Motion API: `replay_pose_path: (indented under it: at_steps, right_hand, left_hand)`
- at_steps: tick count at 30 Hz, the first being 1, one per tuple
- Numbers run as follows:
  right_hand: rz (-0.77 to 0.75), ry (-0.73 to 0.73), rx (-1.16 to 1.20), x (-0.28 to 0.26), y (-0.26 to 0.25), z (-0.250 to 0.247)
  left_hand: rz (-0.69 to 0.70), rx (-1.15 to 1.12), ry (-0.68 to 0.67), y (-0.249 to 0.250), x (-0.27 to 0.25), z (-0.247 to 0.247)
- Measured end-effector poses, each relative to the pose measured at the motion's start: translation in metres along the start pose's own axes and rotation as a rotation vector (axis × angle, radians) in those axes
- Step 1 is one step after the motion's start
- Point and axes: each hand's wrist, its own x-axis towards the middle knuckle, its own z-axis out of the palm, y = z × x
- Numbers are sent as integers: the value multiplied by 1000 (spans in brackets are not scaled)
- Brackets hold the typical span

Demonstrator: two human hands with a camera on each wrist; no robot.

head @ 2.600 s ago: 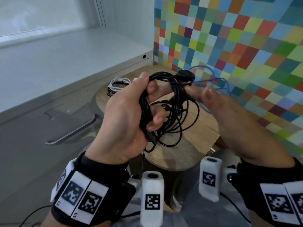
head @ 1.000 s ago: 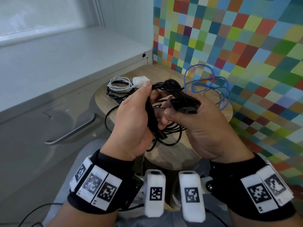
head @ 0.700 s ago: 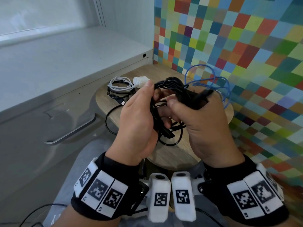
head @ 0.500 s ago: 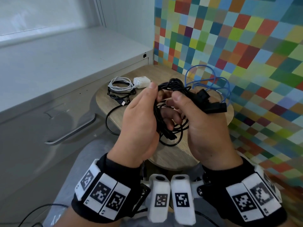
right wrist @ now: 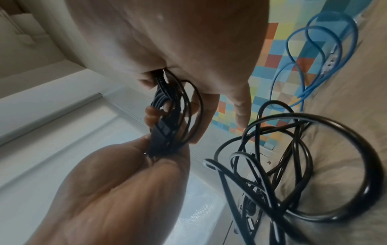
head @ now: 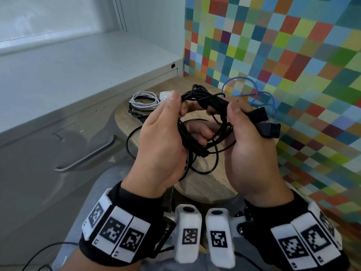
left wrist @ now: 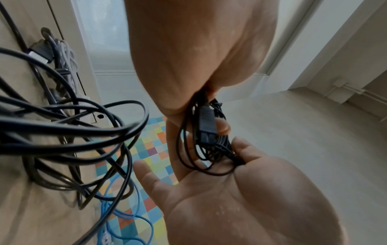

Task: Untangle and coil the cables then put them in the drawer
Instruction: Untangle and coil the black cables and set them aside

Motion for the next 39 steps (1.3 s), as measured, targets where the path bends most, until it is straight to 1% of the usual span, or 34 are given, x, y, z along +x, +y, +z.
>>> replay_pose_path:
  at_steps: [3, 5, 7, 10, 12, 16, 21, 23, 25, 28, 30, 34, 36, 39]
  right_hand:
    - [10, 52, -5, 3, 4, -3]
    - [26, 123, 41, 6, 3, -9]
    - [10, 147, 32, 10, -1, -16]
    - [-65, 98, -144, 15, -5, -27]
    - [-85, 69, -201, 15, -7, -33]
    - [-25, 17, -78, 9, -11, -37]
    - [64, 10, 42, 10, -8, -38]
    - [51, -21, -46, 11, -4, -42]
    - [38, -75, -225, 11, -2, -44]
    - [52, -115, -391, 9, -3, -43]
    - [56, -110, -424, 10, -6, -42]
    - [57, -104, -464, 10, -11, -38]
    - [29, -64, -481, 9, -13, -34]
    - [-22, 21, -385, 8, -15, -31]
  left_hand:
    - [6, 19, 17, -4, 1, 1]
    - [-5, 6, 56, -3, 4, -2]
    - [4, -7, 100, 1, 6, -7]
    - [39, 0, 114, 3, 6, -7]
    - [65, -31, 143, 3, 6, -5]
    - [125, -70, 175, 7, 9, -9]
    - [127, -102, 167, 11, 8, -8]
    - [117, -128, 195, 13, 9, -10]
    - [119, -139, 214, 17, 10, -11]
    - [131, -117, 195, 18, 10, -10]
    - [128, -104, 170, 16, 8, -6]
    - [106, -116, 184, 13, 4, -2]
    - [119, -82, 177, 12, 4, -2]
    - [132, -70, 155, 12, 5, -4]
